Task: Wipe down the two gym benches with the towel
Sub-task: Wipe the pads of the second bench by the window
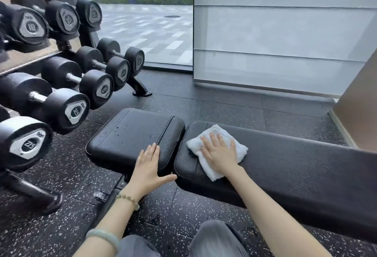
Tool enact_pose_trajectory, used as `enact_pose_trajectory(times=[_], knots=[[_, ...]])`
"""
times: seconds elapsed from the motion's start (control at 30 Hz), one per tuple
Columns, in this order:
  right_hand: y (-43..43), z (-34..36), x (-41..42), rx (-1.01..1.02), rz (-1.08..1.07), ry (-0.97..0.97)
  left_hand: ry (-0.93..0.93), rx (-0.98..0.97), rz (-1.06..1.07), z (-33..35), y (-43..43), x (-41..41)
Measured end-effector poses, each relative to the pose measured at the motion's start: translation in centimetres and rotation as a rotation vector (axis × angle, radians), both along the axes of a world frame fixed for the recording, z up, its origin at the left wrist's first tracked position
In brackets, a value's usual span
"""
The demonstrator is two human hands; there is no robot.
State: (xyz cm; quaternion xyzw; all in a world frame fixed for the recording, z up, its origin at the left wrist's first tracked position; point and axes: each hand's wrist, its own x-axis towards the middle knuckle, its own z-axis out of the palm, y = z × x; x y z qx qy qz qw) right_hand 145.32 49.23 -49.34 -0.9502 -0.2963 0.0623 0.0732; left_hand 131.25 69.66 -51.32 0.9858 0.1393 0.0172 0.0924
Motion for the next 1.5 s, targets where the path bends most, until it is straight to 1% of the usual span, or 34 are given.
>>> enact_pose_trajectory(times=[0.1, 0.17, 0.23, 0.37, 0.5, 0.6, 0.67, 0.87, 0.93, 1.0, 1.17, 1.27, 1.4, 1.5], knots=[[2.7, 0.5, 2.8, 0.016, -0.076, 0.038, -0.003, -0.013, 0.011, 0.0, 0.0, 0.0], [3.6, 0.4, 2.4, 0.000, -0.110, 0.041, 0.002, -0.010, 0.019, 0.1, -0.1, -0.1], [3.6, 0.3, 0.1, -0.004, -0.086, 0.062, 0.019, 0.005, 0.012, 0.0, -0.2, -0.2], [2.6, 0.0, -4.6, -0.040, 0.030, 0.033, 0.041, 0.027, 0.014, -0.3, -0.1, -0.1], [3.7, 0.3, -1.6, -0.052, 0.046, 0.039, 0.023, -0.002, 0.026, -0.1, -0.2, 0.0], [5.7, 0.5, 1.7, -0.039, -0.018, 0.065, 0.007, -0.005, 0.050, -0.1, -0.2, 0.1], [6.3, 0.4, 2.0, -0.055, -0.042, 0.052, -0.007, -0.010, 0.061, -0.1, -0.2, 0.0], [2.9, 0.0, -4.3, -0.060, 0.091, -0.005, -0.032, -0.011, 0.073, -0.8, -0.1, 0.0], [2.4, -0.2, -4.9, -0.076, 0.109, -0.007, -0.034, -0.020, 0.078, -0.8, -0.1, 0.2], [3.1, 0.0, -3.4, -0.071, 0.089, 0.009, -0.040, -0.024, 0.087, -0.7, -0.2, 0.2], [6.2, 0.7, 4.5, -0.022, 0.025, 0.054, -0.046, -0.025, 0.101, -0.6, -0.2, 0.1], [6.5, 0.8, 6.8, -0.012, -0.016, 0.056, -0.046, -0.021, 0.105, -0.5, -0.2, 0.3], [4.7, 0.3, 7.1, 0.028, -0.080, 0.023, -0.027, -0.028, 0.109, -0.4, -0.1, 0.3], [1.1, -0.1, 7.8, 0.040, -0.177, 0.010, -0.022, -0.038, 0.104, -0.4, -0.2, 0.2]])
